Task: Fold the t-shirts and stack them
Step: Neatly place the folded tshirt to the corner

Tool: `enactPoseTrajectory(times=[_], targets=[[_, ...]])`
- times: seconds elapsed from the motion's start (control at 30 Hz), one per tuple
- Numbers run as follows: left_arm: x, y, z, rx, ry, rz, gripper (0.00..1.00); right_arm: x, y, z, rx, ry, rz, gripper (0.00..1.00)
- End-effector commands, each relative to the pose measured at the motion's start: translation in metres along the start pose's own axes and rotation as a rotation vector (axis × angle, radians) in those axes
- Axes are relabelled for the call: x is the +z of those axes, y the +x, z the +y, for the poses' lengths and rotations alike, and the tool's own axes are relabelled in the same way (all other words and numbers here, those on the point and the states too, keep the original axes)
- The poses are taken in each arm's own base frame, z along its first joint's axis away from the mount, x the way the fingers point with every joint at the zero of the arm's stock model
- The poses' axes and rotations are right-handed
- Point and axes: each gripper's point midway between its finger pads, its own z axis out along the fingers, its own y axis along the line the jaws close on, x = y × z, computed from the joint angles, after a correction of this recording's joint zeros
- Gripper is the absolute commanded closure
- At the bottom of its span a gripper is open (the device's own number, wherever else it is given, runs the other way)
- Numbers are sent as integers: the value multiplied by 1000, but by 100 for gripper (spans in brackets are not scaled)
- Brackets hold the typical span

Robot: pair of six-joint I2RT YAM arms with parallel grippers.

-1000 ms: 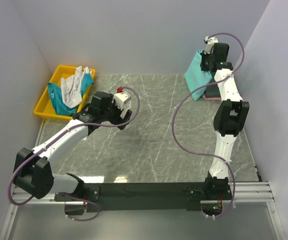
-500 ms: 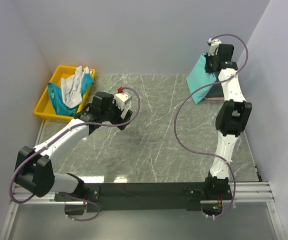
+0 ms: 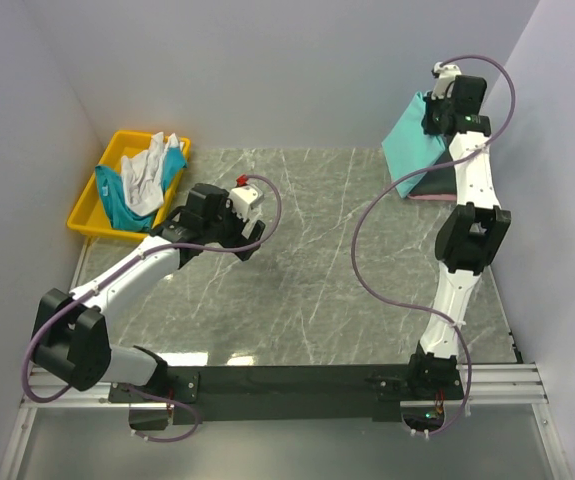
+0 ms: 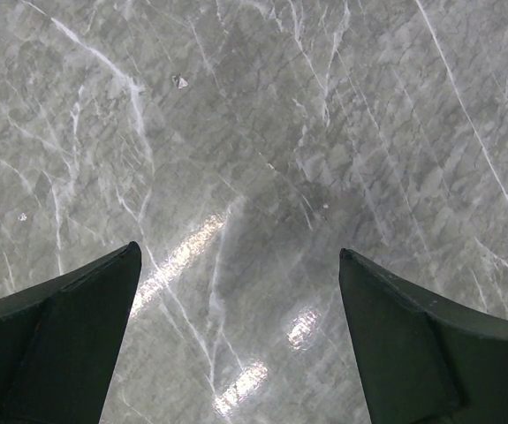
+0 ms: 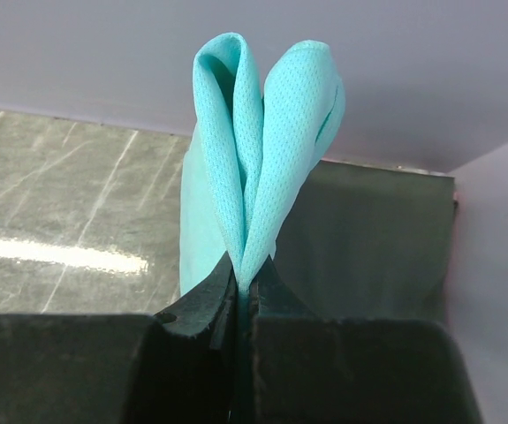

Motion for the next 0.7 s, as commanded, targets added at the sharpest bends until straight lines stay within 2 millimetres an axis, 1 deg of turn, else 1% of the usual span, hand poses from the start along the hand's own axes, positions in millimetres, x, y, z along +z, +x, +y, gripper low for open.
enactPoseTrajectory(times=[0.0, 0.03, 0.13, 0.23, 0.27, 0.33, 0.4, 0.5, 0.53, 0.63, 0.67], targets=[[-1, -21, 3, 13, 5, -41, 0, -34, -53, -18, -12, 44, -132, 100], [0, -20, 3, 17, 7, -40, 1, -34, -52, -22, -14, 50, -131, 100], [2, -18, 3, 18, 8, -31, 0, -29, -45, -26, -26, 51, -118, 100], [4, -18, 3, 16, 11, -24, 0, -19, -32, -34, -45, 68, -93, 100], [4, -17, 3, 15, 13, -22, 1, -15, -27, -43, -55, 82, -88, 100], [6, -16, 3, 11, 16, -16, 0, -6, -17, -53, -60, 108, -72, 100], [9, -14, 3, 9, 21, -8, 0, -2, -13, -66, -82, 139, -69, 100], [13, -10, 0, 9, 38, 13, 1, 10, 1, -78, -118, 165, -49, 100], [14, -12, 1, 6, 38, 13, 1, 12, 3, -82, -126, 173, -49, 100], [16, -11, 2, 0, 33, 21, 1, 25, 16, -90, -147, 197, -30, 100], [16, -9, 2, -5, 37, 25, 1, 32, 20, -93, -161, 207, -32, 100]])
